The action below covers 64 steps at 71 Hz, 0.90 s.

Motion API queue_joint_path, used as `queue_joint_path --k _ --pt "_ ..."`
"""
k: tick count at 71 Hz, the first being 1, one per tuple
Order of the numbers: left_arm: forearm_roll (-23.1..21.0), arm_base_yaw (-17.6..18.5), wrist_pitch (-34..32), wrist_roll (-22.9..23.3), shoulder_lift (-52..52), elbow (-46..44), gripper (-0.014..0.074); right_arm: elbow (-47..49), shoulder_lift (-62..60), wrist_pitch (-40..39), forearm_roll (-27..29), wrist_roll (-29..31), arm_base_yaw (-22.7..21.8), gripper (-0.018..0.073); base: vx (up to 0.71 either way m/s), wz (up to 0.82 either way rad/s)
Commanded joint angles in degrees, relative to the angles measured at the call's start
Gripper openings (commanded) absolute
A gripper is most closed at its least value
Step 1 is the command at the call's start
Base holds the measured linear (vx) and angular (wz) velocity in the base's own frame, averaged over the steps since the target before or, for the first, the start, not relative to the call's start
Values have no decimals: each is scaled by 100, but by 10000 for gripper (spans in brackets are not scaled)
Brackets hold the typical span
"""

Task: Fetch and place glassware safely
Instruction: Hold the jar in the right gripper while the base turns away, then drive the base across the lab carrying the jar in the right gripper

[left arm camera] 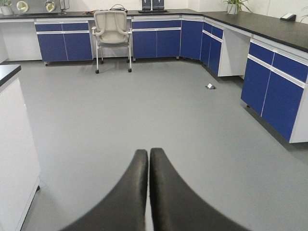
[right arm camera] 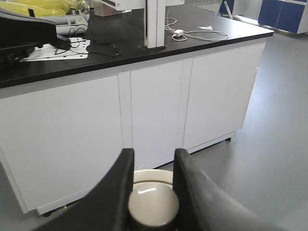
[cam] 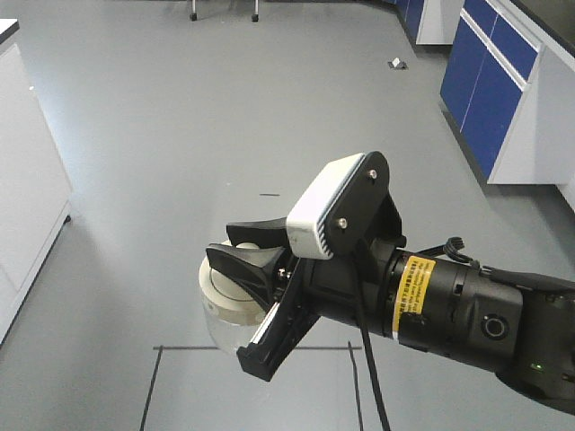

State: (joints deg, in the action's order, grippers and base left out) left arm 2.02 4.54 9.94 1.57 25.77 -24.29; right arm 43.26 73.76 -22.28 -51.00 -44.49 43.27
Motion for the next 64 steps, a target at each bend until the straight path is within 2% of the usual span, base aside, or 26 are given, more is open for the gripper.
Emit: queue_joint_path --k 1,64 --pt "-16 37 -404 53 19 -155 -7 179 -197 -419 127 5 -12 -3 47 -4" --pt "-16 37 -404 53 25 -155 -7 179 -197 -418 121 5 -18 -3 53 -3"
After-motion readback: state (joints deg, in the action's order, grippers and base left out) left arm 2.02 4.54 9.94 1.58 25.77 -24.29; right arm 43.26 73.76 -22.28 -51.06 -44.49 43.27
